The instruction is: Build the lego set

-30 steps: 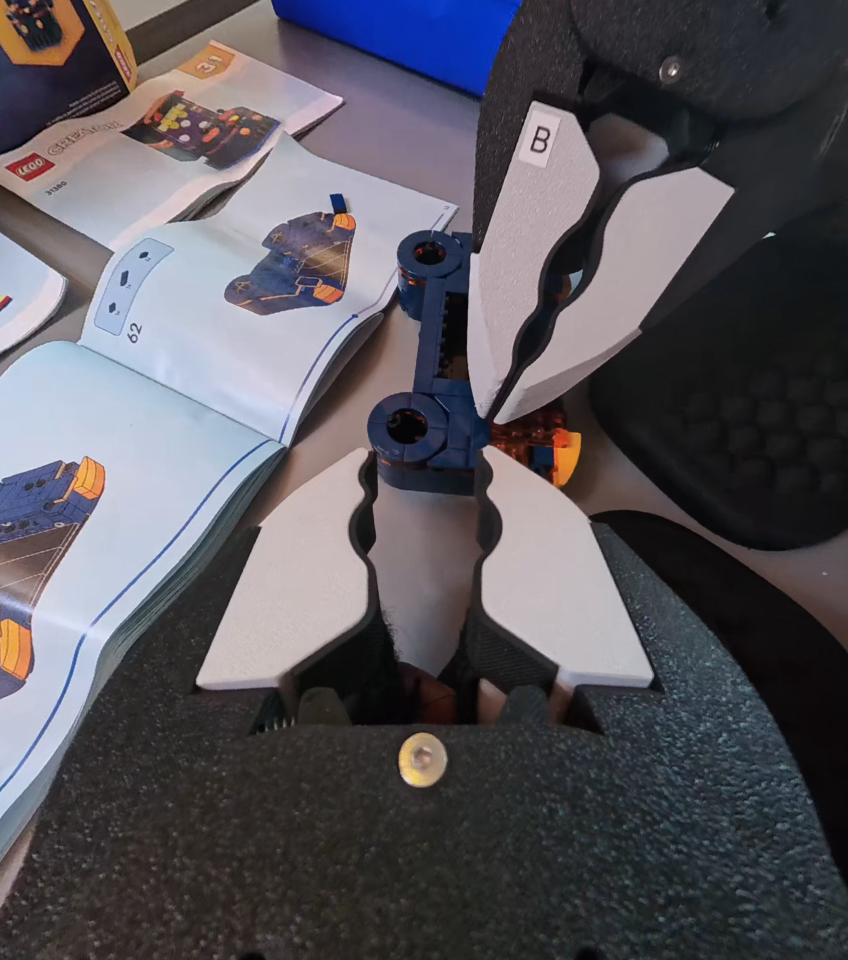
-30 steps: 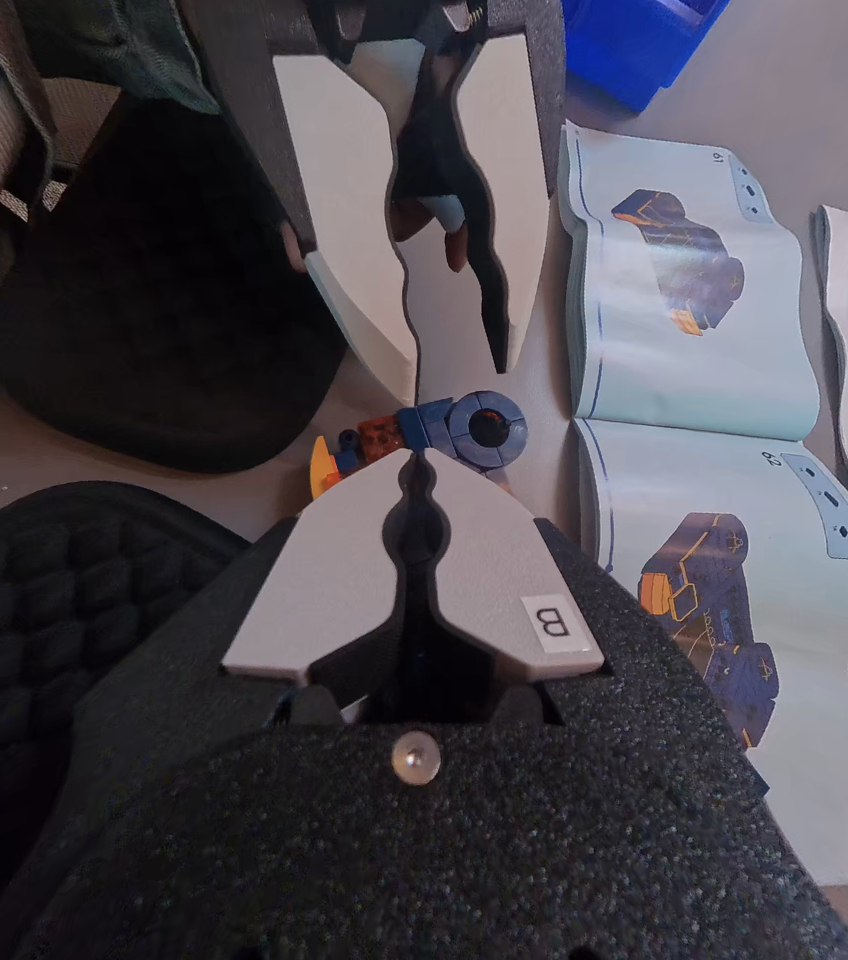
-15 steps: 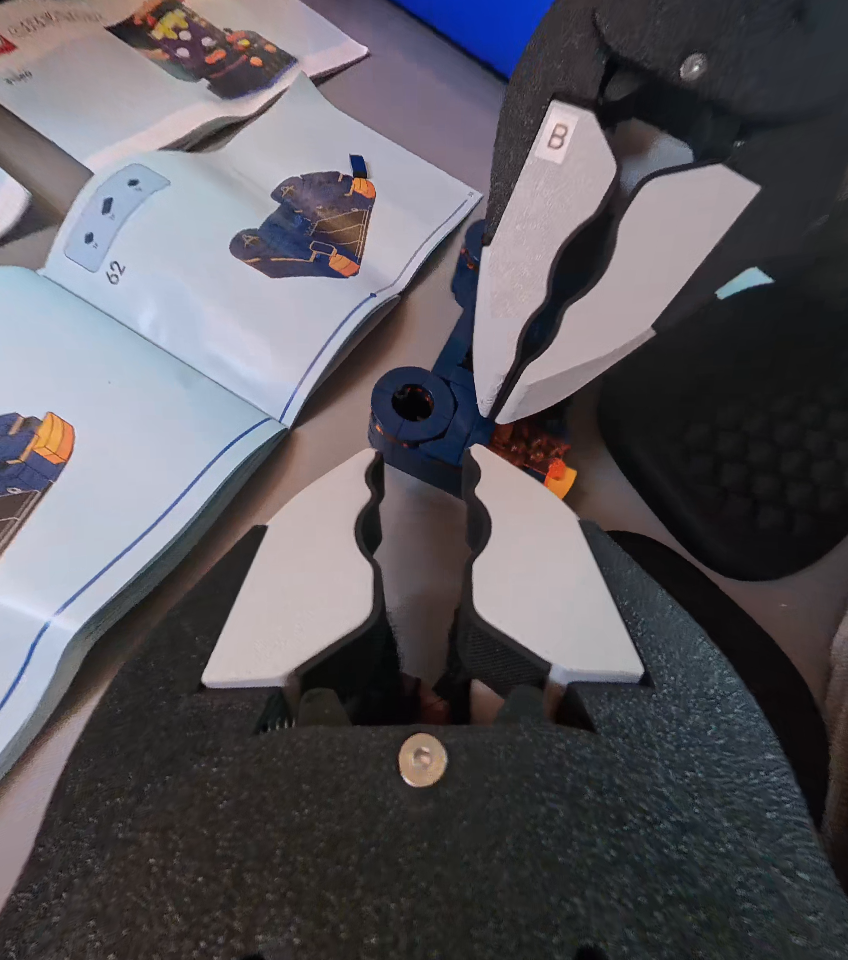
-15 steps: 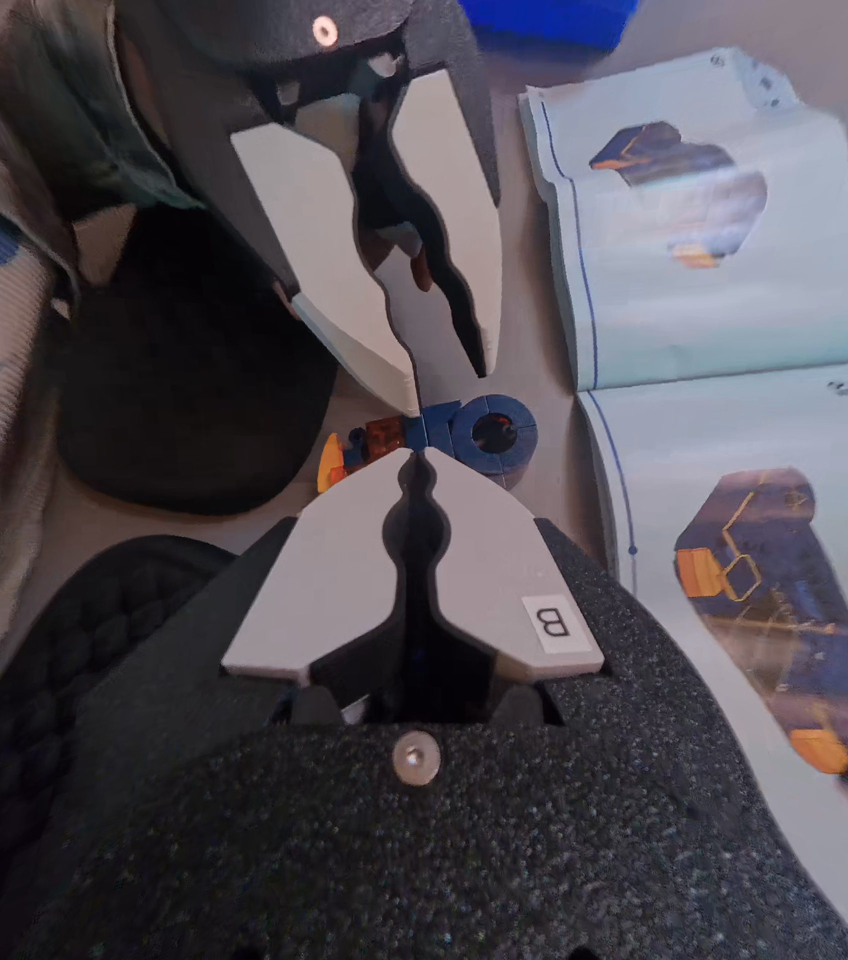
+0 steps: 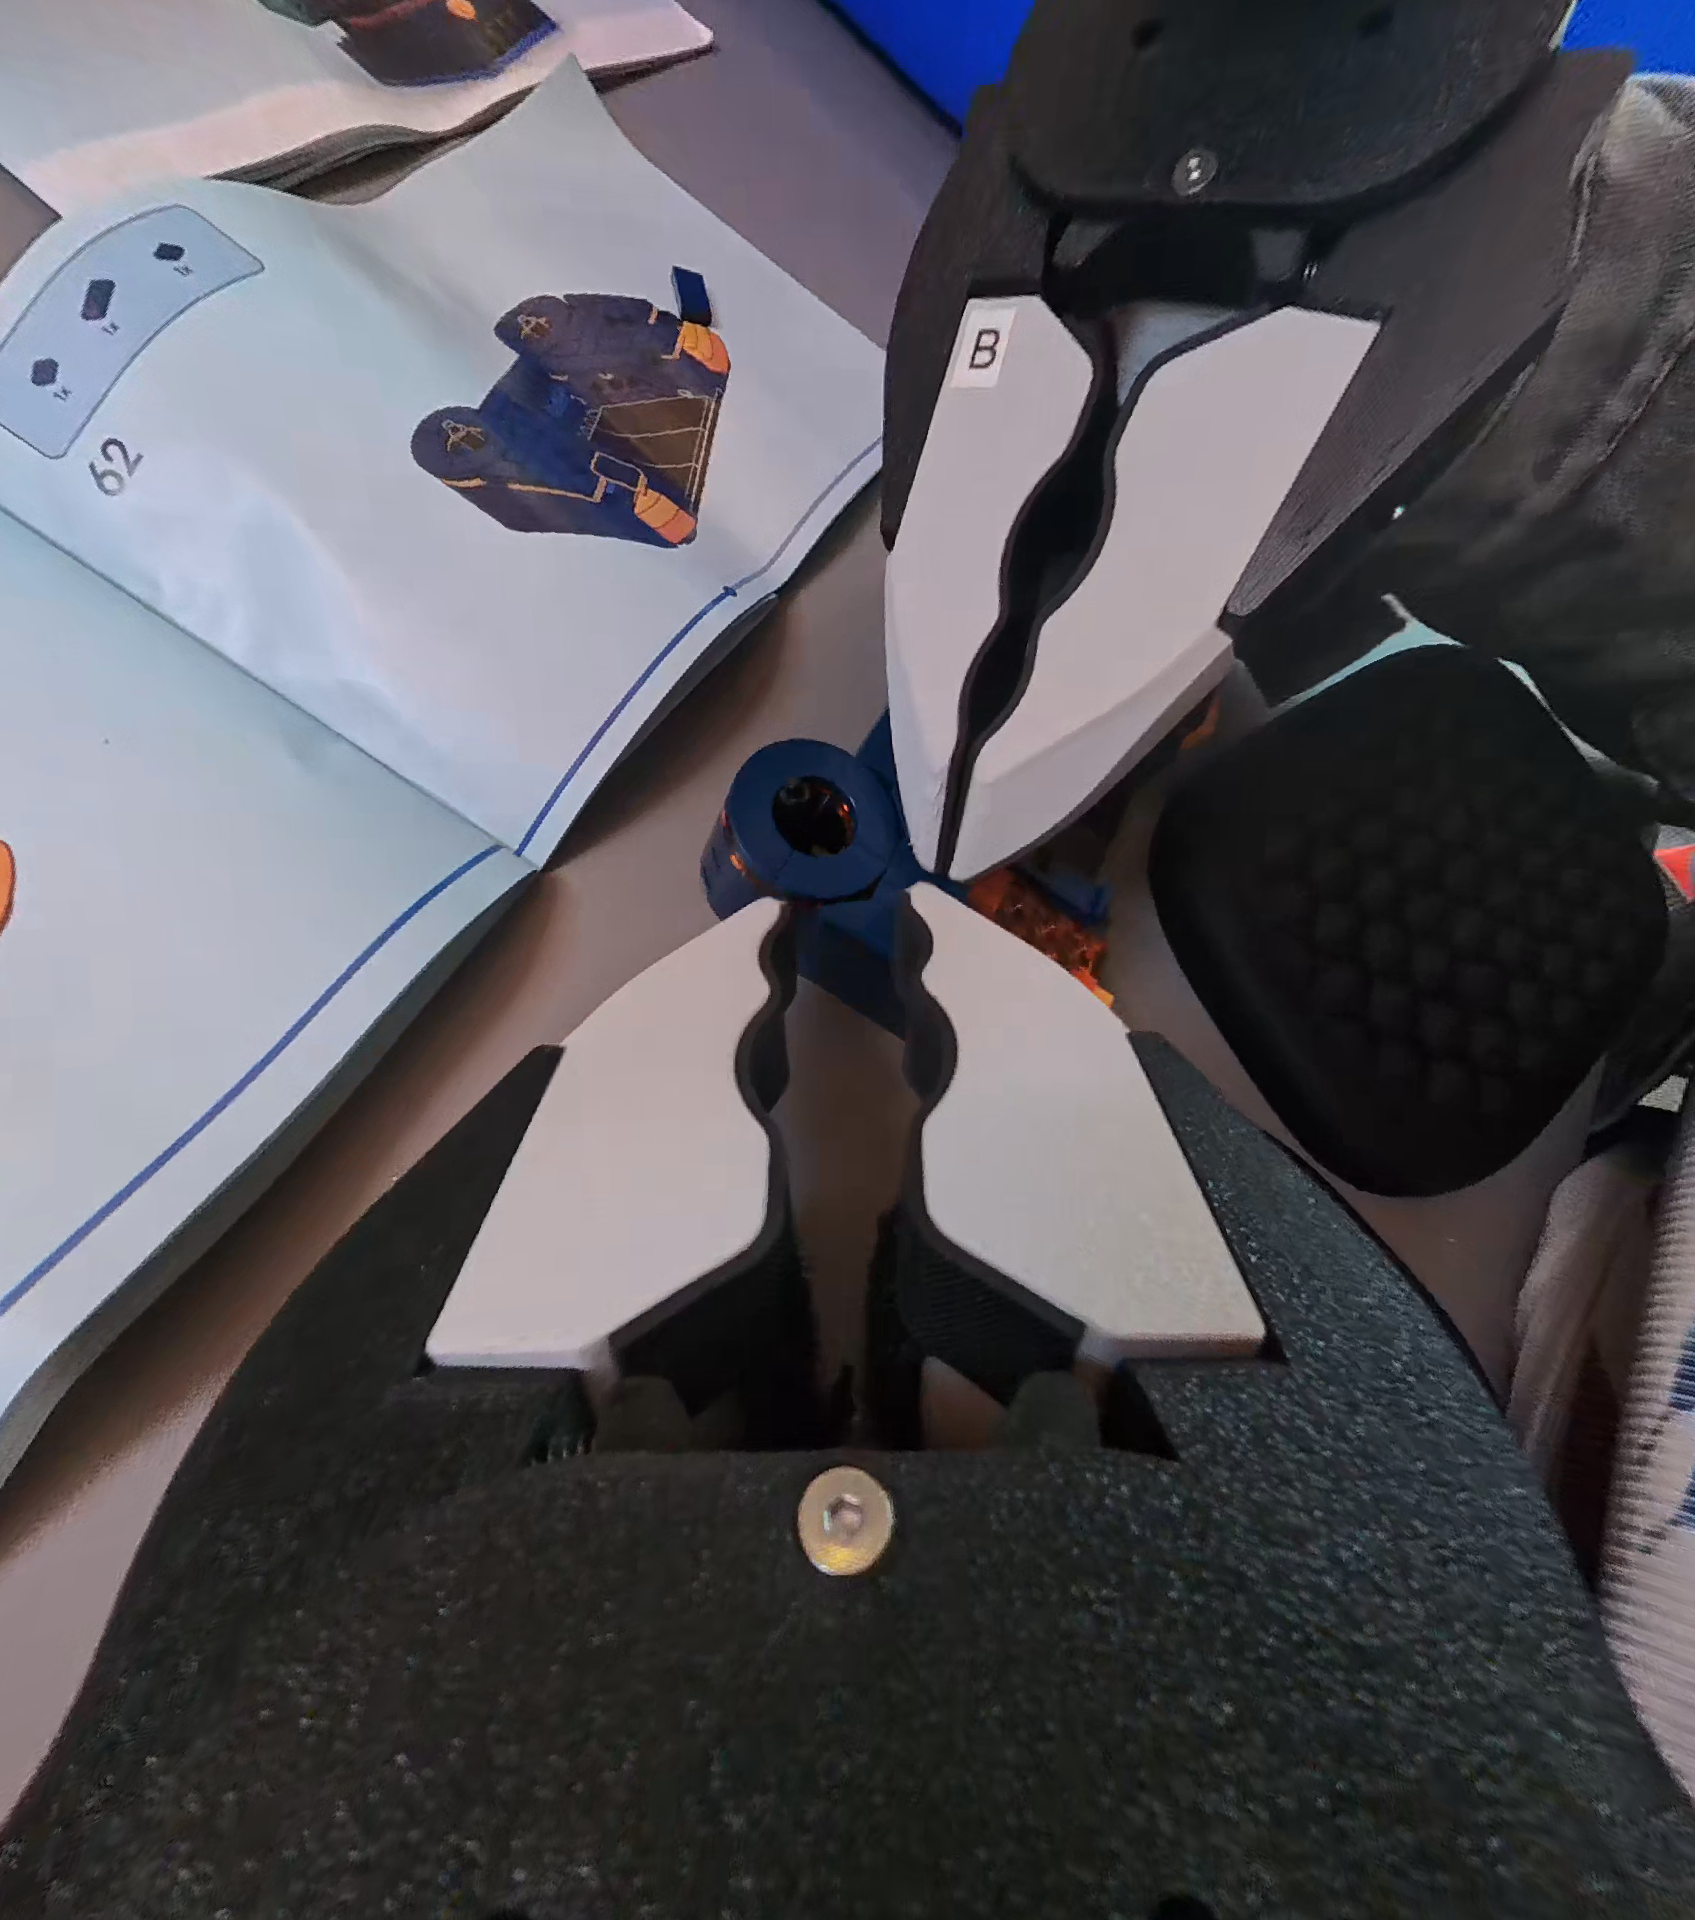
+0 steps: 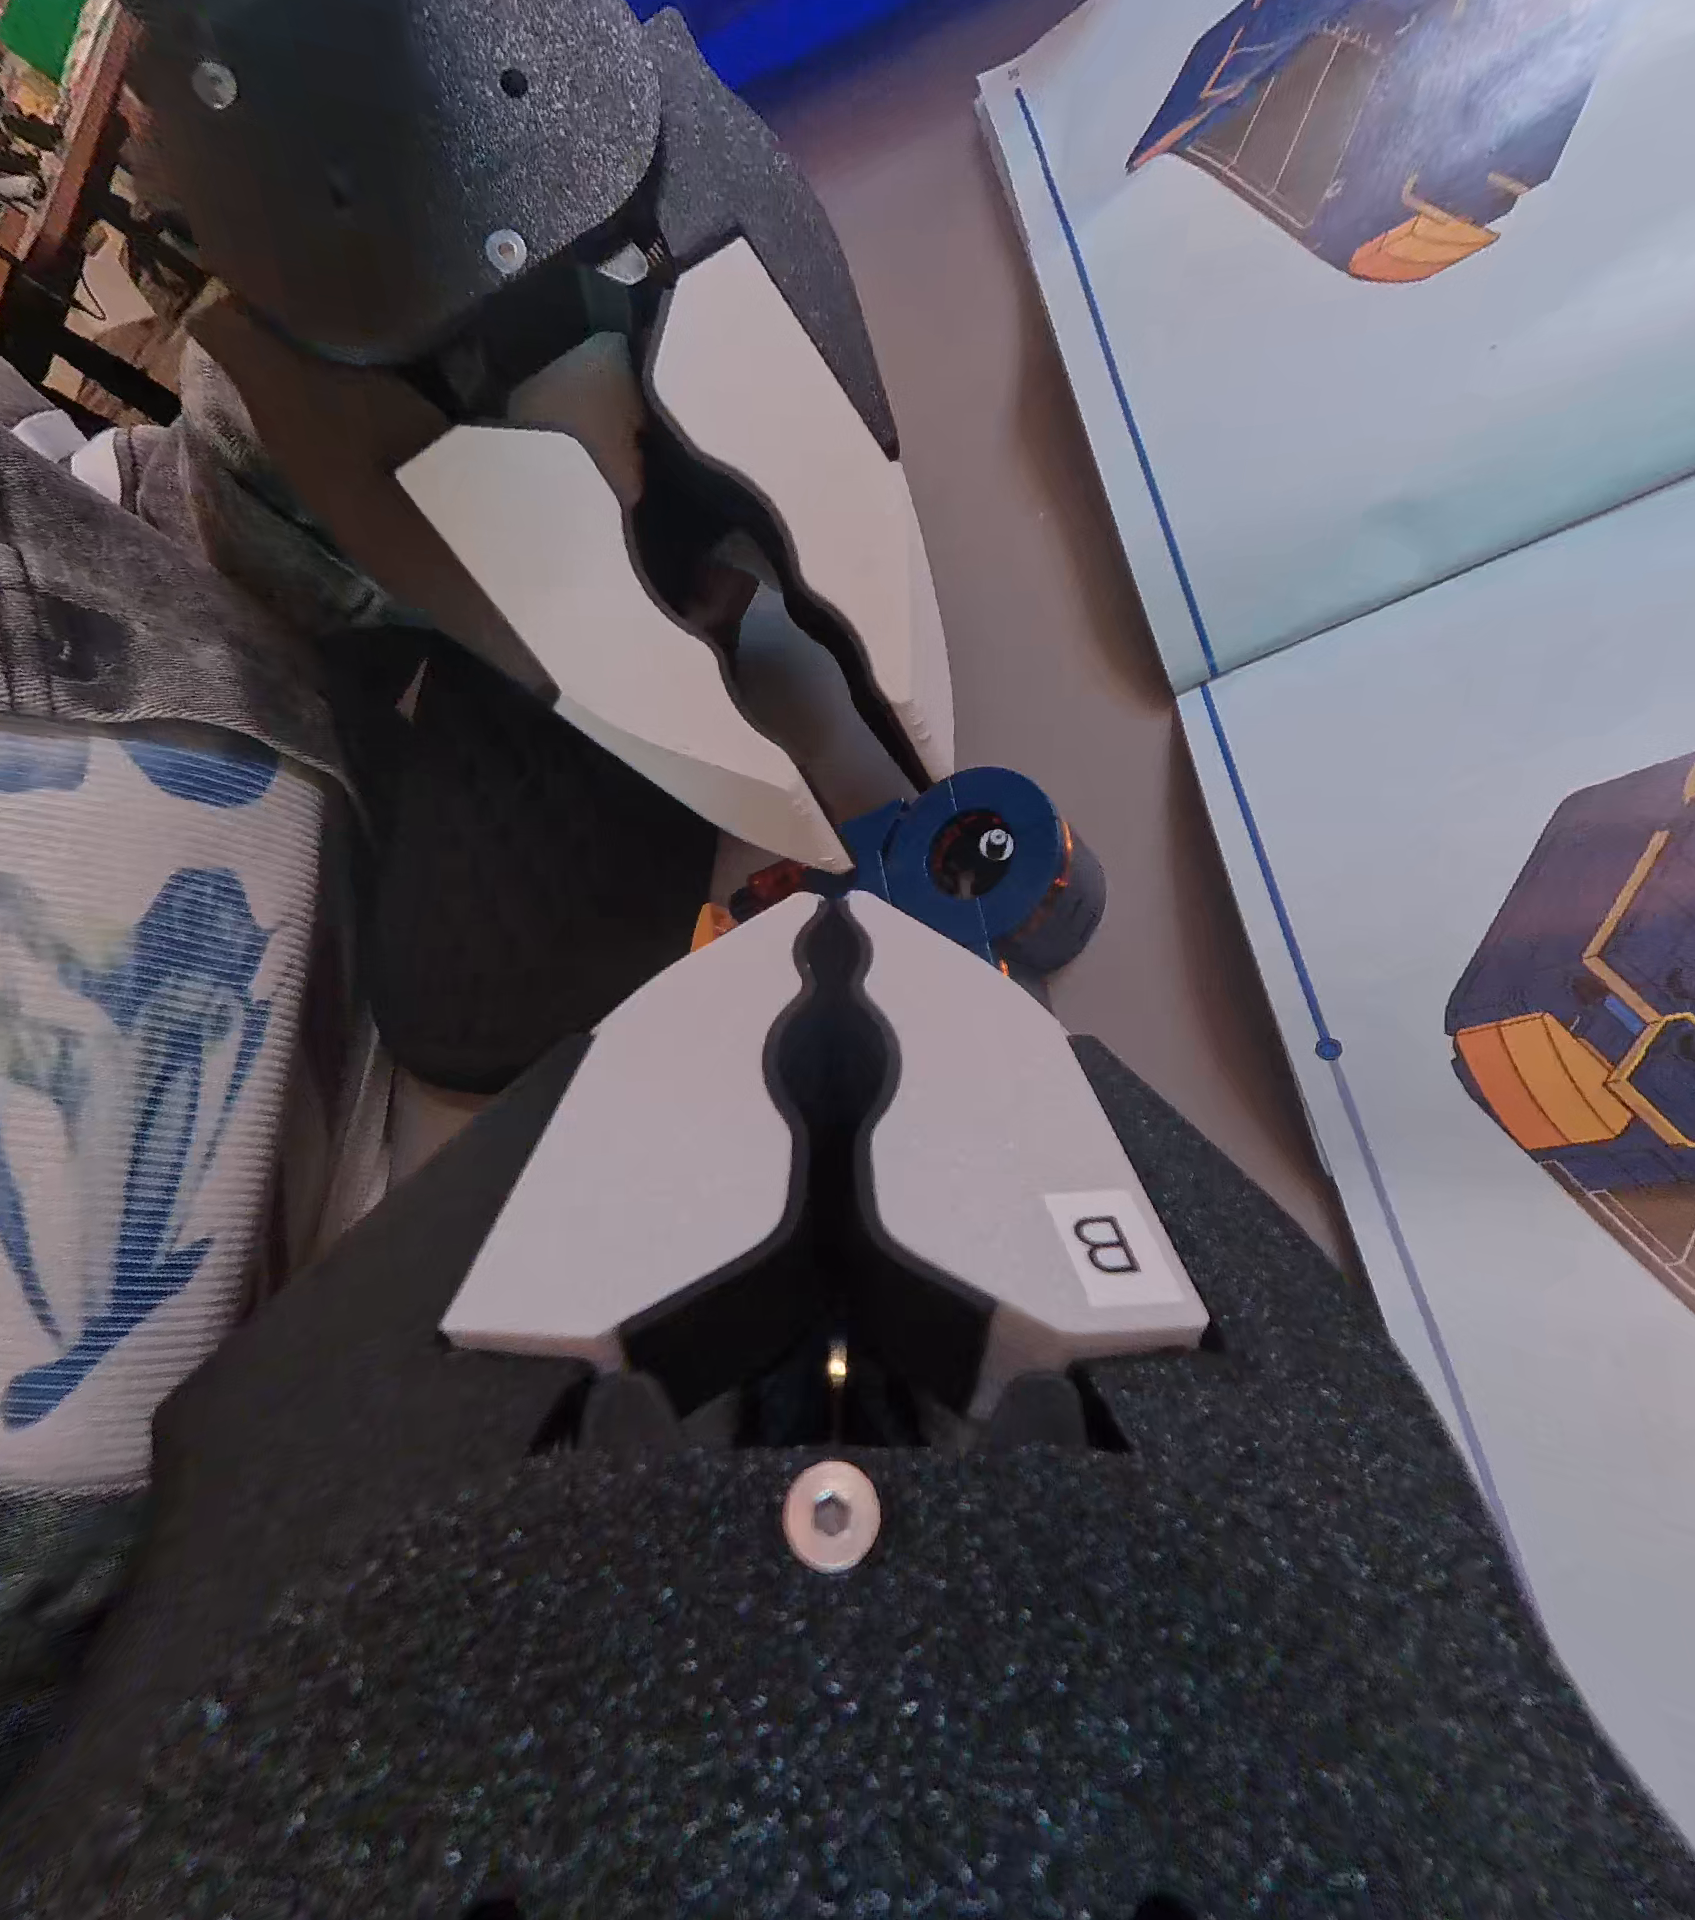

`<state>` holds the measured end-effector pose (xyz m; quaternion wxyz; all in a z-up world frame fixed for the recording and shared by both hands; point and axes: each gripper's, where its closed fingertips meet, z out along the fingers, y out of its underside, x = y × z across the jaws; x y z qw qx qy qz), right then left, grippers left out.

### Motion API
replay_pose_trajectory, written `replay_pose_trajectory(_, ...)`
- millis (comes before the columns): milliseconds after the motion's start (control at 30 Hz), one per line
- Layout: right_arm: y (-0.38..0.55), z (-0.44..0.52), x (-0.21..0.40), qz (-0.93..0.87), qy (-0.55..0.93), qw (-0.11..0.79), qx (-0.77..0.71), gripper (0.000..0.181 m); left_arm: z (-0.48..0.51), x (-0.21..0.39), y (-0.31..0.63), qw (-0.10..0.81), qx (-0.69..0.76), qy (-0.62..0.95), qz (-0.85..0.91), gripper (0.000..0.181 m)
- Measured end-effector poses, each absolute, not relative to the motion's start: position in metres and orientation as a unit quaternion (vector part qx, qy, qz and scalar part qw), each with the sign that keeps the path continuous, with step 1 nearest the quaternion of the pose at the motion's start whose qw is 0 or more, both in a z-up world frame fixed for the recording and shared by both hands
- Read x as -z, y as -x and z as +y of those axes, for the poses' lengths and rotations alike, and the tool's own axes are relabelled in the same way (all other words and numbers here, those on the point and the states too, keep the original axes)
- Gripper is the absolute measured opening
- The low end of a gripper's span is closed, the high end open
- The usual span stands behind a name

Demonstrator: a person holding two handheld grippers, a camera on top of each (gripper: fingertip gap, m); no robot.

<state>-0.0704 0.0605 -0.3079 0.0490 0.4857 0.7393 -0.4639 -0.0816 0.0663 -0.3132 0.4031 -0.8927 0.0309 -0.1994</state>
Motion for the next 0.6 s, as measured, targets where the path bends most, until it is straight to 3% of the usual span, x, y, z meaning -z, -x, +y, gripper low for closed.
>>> replay_pose_trajectory(133, 0.071, 0.060, 0.308, 0.750, -0.477, 0.027, 0.458, 0.000, 0.066, 0.313, 0.081, 0.405, 0.199, 0.892, 0.034, 0.017)
replay_pose_trajectory(300, 0.067, 0.060, 0.297, 0.793, -0.398, -0.073, 0.455, 0.000, 0.063, 0.296, 0.083, 0.450, 0.244, 0.859, 0.023, 0.019)
replay_pose_trajectory(367, 0.069, 0.068, 0.292, 0.787, -0.405, -0.103, 0.455, 0.019, 0.060, 0.281, 0.088, 0.486, 0.276, 0.829, 0.010, 0.021)
replay_pose_trajectory(400, 0.070, 0.072, 0.292, 0.790, -0.403, -0.115, 0.448, 0.019, 0.059, 0.280, 0.090, 0.490, 0.277, 0.827, 0.007, 0.018)
replay_pose_trajectory(467, 0.074, 0.076, 0.291, 0.789, -0.404, -0.141, 0.441, 0.018, 0.059, 0.285, 0.087, 0.479, 0.265, 0.837, 0.019, 0.008)
replay_pose_trajectory(600, 0.076, 0.080, 0.305, 0.805, -0.427, -0.131, 0.390, 0.024, 0.060, 0.307, 0.079, 0.422, 0.217, 0.879, 0.053, 0.004)
